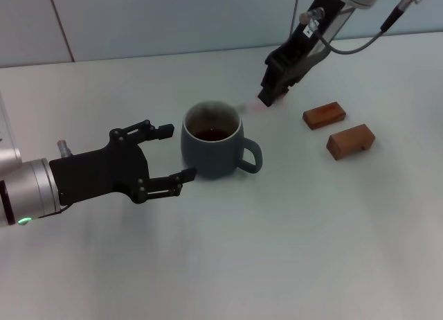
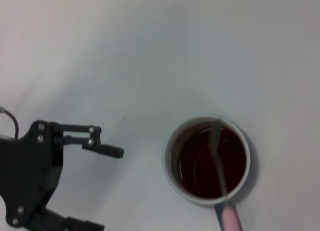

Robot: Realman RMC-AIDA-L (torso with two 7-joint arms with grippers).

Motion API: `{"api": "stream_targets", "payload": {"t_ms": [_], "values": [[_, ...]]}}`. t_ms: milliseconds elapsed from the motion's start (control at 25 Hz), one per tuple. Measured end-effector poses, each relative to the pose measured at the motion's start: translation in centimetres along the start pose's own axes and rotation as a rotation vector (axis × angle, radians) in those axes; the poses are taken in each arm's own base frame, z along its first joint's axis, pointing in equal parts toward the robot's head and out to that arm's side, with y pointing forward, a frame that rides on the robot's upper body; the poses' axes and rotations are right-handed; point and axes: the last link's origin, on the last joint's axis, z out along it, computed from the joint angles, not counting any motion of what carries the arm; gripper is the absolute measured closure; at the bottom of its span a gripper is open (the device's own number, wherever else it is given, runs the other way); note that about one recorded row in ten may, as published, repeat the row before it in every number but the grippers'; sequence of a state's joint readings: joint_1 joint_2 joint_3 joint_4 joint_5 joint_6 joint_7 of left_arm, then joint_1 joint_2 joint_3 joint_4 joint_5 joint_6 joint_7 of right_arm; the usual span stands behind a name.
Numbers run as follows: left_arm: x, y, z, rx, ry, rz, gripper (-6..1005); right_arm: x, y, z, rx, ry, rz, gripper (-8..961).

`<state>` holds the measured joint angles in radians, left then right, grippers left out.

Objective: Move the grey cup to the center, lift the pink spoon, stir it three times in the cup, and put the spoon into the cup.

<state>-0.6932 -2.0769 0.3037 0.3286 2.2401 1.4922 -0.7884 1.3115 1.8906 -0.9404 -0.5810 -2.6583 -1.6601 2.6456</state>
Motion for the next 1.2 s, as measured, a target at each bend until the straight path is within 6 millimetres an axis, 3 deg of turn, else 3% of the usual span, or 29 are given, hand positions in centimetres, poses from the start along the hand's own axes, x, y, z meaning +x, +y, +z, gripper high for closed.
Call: {"api": "stream_targets", "payload": {"t_ms": [320,440,520,640,720,760,960,1120,1200], "values": [[-0.1,0.0,-0.3,0.006,-0.003,-0.001,158,-0.3,-0.4,-1.1,0.03,-0.106,-0.026,669],[-0.2,0.0,-0.4,0.008,-0.004,-0.001,158,0.2,-0.2,-1.7,0.024,-0.179,-0.072,532],[-0.3,-0.1,-0.6,0.017,-0.006,-0.005,157,2.3,0.6,-2.5,-0.011,-0.341,-0.215,440],[-0.4,0.0,-0.8,0.023,-0.006,-0.009,157,3.9,1.1,-2.9,-0.03,-0.454,-0.297,388],[-0.6,0.0,-0.9,0.028,-0.008,-0.013,157,7.0,1.3,-2.9,-0.055,-0.609,-0.364,353],[-0.6,0.0,-0.9,0.028,-0.008,-0.013,157,7.0,1.3,-2.9,-0.055,-0.609,-0.364,332],[-0.7,-0.3,-1.2,0.045,-0.011,-0.034,158,11.6,0.2,-2.0,-0.117,-0.744,-0.353,229],[-0.5,-0.5,-1.2,0.054,-0.007,-0.063,157,15.5,-1.6,0.2,-0.101,-0.745,-0.345,113],[-0.4,-0.6,-1.2,0.064,0.001,-0.08,157,16.1,-1.9,0.7,-0.098,-0.74,-0.34,113]]}}
